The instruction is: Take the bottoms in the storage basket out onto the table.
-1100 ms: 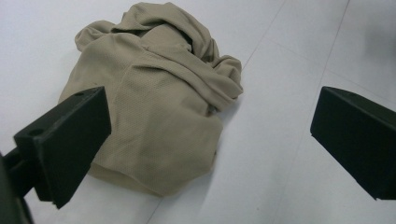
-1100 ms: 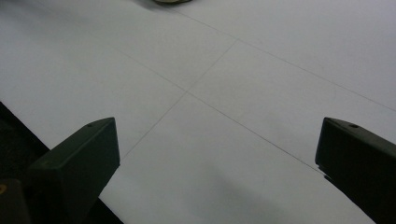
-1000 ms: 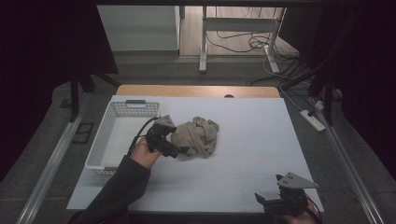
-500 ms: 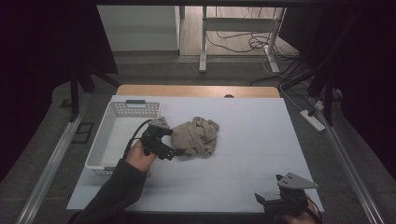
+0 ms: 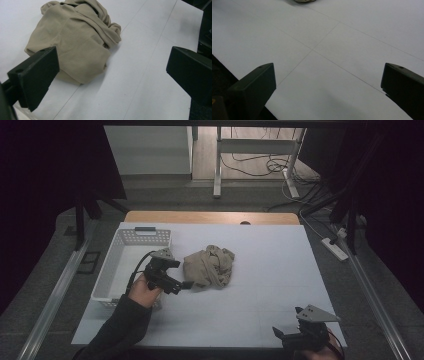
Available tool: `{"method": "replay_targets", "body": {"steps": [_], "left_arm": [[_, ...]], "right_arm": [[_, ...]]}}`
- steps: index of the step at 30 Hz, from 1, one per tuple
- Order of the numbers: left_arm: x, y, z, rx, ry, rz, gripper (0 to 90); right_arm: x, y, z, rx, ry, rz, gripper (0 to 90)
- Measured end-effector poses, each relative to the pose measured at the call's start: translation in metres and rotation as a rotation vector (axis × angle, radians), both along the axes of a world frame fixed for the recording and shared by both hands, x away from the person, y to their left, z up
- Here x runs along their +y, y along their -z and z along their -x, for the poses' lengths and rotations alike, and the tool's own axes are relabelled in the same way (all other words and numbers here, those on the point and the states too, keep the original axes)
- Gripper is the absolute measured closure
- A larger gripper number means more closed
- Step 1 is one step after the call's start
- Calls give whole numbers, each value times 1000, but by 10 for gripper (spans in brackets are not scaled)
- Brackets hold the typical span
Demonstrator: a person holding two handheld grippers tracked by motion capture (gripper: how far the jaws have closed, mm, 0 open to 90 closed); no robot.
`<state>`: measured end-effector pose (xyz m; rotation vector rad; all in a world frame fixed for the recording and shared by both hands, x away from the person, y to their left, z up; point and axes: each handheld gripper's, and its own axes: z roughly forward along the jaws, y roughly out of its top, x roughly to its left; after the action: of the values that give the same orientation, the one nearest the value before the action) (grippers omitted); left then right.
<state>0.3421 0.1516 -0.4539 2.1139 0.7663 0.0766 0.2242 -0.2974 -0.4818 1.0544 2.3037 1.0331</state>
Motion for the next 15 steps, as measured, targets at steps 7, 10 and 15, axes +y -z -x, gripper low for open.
{"method": "replay_targets", "body": {"steps": [7, 10, 15], "left_arm": [[5, -1, 6, 8, -4, 23, 0], [8, -2, 9, 6, -6, 26, 0], [14, -2, 14, 14, -18, 35, 0]], "right_arm": [[0, 0, 0, 2, 3, -3, 4], [0, 0, 0, 2, 2, -3, 4], [0, 0, 0, 2, 2, -3, 4]]}}
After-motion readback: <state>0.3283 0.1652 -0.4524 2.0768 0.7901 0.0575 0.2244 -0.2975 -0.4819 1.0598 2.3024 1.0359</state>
